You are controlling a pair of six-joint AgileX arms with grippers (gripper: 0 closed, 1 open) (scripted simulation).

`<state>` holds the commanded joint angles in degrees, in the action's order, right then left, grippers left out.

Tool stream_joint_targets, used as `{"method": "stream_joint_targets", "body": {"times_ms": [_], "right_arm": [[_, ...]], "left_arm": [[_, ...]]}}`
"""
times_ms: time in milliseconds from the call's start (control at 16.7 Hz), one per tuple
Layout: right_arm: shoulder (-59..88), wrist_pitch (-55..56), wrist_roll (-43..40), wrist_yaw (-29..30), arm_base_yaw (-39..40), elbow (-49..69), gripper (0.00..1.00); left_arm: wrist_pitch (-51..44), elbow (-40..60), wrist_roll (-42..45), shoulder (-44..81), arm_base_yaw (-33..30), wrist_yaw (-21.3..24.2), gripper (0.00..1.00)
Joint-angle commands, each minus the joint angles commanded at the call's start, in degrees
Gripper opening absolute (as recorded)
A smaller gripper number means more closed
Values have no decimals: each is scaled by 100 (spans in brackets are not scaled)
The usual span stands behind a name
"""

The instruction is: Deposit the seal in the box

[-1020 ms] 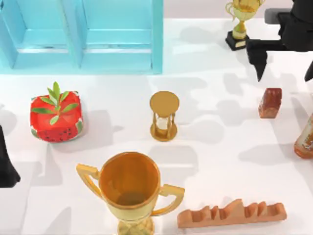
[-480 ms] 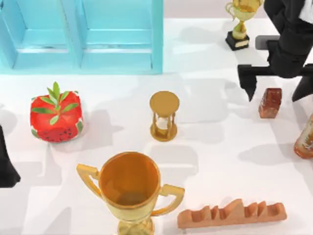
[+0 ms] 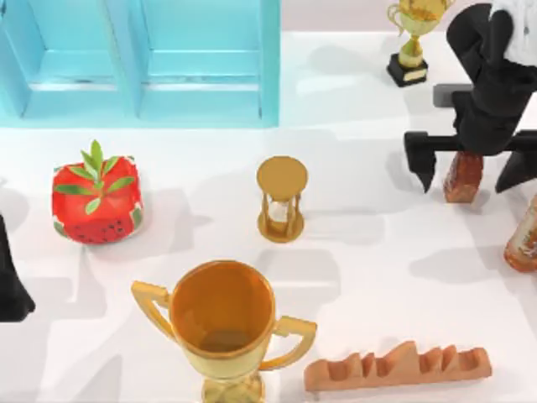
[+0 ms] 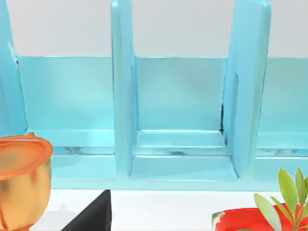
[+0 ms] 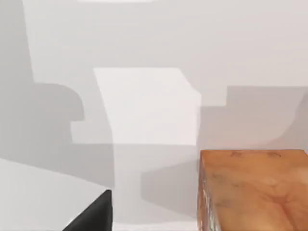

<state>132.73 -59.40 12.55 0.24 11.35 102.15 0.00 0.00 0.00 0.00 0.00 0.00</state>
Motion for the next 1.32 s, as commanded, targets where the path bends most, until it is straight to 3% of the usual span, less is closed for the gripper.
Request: {"method": "stream_joint_targets", "body": {"times_ms": [720,1320], "right_arm": [[0,0,0,0,0,0,2],[-1,-20,-3,4,-6,18,0]], "left_arm": [[0,0,0,0,0,0,100],[0,0,0,0,0,0,100]]}}
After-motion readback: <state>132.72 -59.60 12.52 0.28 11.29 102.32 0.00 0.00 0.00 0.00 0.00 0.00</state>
